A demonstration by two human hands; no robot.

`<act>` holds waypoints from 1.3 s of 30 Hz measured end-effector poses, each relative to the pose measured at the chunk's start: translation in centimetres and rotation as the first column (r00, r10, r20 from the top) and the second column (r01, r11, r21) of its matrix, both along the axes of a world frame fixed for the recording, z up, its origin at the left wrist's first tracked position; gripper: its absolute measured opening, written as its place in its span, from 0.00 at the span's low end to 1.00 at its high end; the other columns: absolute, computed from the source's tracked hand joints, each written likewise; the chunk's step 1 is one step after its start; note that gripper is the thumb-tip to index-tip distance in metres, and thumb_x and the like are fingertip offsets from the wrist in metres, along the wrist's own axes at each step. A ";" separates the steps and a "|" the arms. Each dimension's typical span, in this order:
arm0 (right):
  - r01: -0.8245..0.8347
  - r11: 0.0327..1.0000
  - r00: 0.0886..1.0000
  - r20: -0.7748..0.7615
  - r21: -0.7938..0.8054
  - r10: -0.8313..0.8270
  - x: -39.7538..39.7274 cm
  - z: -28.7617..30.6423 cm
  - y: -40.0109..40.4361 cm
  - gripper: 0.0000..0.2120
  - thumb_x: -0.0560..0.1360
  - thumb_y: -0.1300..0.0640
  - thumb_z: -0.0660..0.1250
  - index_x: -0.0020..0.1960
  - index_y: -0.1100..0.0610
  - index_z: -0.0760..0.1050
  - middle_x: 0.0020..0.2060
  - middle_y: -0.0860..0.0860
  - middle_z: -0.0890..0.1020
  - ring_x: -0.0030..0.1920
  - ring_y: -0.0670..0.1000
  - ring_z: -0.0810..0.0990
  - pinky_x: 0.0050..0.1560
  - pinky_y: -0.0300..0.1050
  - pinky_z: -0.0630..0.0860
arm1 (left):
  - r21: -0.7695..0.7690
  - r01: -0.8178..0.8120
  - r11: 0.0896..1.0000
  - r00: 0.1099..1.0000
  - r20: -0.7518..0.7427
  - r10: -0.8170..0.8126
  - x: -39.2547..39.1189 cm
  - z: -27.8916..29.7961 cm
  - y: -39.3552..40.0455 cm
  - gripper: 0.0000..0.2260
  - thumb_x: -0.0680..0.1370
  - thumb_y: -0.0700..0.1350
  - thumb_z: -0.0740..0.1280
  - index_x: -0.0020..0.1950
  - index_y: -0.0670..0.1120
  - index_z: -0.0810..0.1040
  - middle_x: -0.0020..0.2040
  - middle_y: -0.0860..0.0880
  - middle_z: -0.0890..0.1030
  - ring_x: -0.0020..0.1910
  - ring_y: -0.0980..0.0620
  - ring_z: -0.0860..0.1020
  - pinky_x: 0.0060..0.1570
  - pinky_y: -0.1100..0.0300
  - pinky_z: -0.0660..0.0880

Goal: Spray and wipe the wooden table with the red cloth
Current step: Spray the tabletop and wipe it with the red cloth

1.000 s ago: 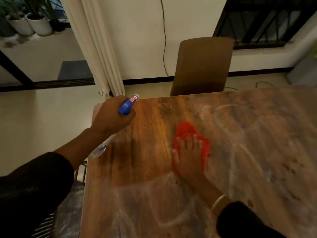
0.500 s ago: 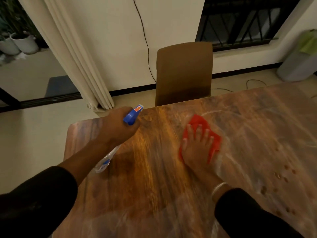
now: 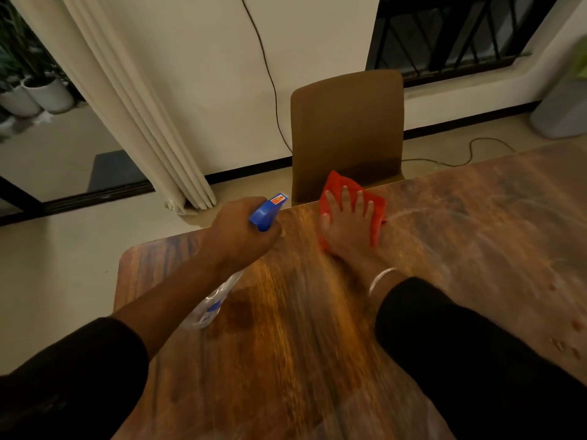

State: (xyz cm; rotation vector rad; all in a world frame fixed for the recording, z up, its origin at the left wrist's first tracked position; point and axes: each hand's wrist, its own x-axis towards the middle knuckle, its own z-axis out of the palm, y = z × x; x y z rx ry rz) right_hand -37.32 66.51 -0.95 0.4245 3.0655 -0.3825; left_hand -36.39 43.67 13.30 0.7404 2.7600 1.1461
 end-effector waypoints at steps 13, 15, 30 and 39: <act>-0.028 1.000 0.999 -0.029 0.012 0.028 7.3 -1.1 5.0 0.30 0.87 0.41 0.47 0.87 0.45 0.48 0.87 0.55 0.54 0.86 0.62 0.50 0.84 0.67 0.46 | -0.040 -0.001 0.999 1.000 -0.013 0.001 3.0 0.9 0.8 0.11 0.77 0.47 0.70 0.37 0.54 0.71 0.30 0.56 0.73 0.31 0.56 0.73 0.35 0.62 0.67; 0.021 1.000 0.999 -0.046 0.004 -0.021 10.1 -1.1 2.6 0.30 0.87 0.41 0.47 0.87 0.46 0.48 0.87 0.55 0.53 0.86 0.63 0.49 0.83 0.69 0.46 | -0.054 -0.008 0.999 1.000 -0.004 0.007 3.8 1.0 1.4 0.10 0.77 0.47 0.69 0.39 0.52 0.71 0.31 0.57 0.73 0.31 0.59 0.72 0.36 0.63 0.66; -0.090 0.996 0.995 -0.041 -0.006 0.090 21.9 -1.9 -17.7 0.33 0.80 0.45 0.59 0.85 0.47 0.62 0.84 0.57 0.62 0.83 0.67 0.58 0.80 0.73 0.53 | -0.067 -0.180 0.981 0.983 -0.062 0.176 7.0 3.7 -10.8 0.09 0.76 0.44 0.69 0.38 0.51 0.72 0.30 0.52 0.75 0.29 0.50 0.75 0.34 0.61 0.71; -0.625 0.768 0.780 -0.083 -0.137 0.620 24.2 -3.4 -38.2 0.31 0.88 0.40 0.36 0.88 0.49 0.49 0.87 0.58 0.49 0.85 0.68 0.45 0.79 0.75 0.55 | -0.103 -0.255 0.961 0.966 -0.056 0.251 9.2 3.1 -20.1 0.07 0.75 0.41 0.69 0.42 0.50 0.73 0.32 0.54 0.75 0.33 0.49 0.76 0.40 0.54 0.76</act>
